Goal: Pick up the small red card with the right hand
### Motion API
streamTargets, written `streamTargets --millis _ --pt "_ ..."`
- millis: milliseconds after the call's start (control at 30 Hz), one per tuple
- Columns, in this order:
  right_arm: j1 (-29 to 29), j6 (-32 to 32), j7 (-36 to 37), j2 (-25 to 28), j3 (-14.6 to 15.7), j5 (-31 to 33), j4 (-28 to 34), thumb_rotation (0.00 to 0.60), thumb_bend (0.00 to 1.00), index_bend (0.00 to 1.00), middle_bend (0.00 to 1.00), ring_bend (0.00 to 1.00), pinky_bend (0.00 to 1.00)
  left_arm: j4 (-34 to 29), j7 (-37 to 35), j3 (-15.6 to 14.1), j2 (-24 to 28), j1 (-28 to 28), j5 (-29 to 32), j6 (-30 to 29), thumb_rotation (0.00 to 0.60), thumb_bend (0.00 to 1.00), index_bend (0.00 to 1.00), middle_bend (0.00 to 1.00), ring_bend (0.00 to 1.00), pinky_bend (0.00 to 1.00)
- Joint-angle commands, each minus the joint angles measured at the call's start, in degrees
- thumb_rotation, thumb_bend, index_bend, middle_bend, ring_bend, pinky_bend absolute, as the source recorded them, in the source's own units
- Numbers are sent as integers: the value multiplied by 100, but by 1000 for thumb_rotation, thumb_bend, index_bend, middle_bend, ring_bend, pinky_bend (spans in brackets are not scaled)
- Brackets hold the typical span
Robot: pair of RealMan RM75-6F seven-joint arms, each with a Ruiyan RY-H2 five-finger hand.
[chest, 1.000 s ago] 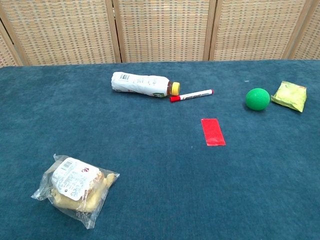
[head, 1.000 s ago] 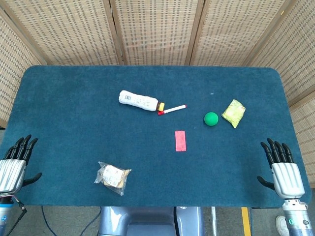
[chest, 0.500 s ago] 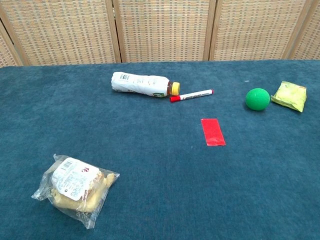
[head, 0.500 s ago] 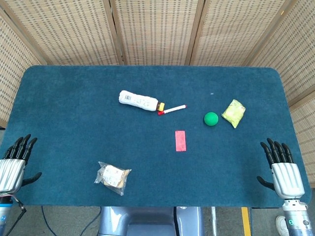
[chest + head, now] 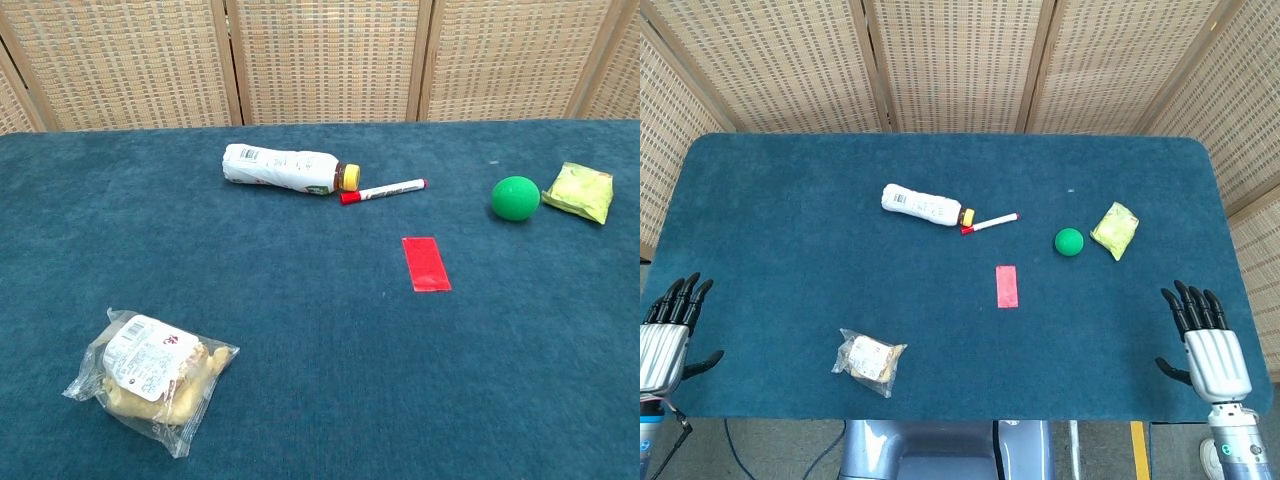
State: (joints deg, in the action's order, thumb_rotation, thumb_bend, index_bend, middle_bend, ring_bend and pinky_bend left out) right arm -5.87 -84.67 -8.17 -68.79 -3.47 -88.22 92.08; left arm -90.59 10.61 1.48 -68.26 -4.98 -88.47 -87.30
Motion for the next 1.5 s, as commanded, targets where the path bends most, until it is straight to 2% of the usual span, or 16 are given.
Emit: streamTargets --millis 33,433,767,967,1133,1500 --pt "-132 142 -82 -58 -79 30 78 600 175 70 0 0 10 4 1 0 0 -1 10 12 600 127 0 0 0 158" --pt "-1049 981 -844 -526 -711 447 664 600 176 70 0 0 10 54 44 10 -48 -33 59 93 600 128 0 0 0 158" --pt "-1721 1619 -1650 -1432 -1088 1585 1030 600 175 70 0 0 10 84 -13 26 -53 -53 104 141 600 130 0 0 0 158" --pt "-2022 1698 -1968 -1975 -1260 2081 817 600 176 70 0 0 10 108 -68 47 -43 -57 140 150 600 131 0 0 0 158" --pt "-2315 1764 -2243 -2441 -1401 2582 360 600 176 70 0 0 10 148 -84 64 -60 -88 193 219 600 131 0 0 0 158" --pt "-2603 1935 -2331 -2899 -1292 3046 -329 600 176 70 0 0 10 198 -102 76 -82 -115 287 309 600 132 0 0 0 158"
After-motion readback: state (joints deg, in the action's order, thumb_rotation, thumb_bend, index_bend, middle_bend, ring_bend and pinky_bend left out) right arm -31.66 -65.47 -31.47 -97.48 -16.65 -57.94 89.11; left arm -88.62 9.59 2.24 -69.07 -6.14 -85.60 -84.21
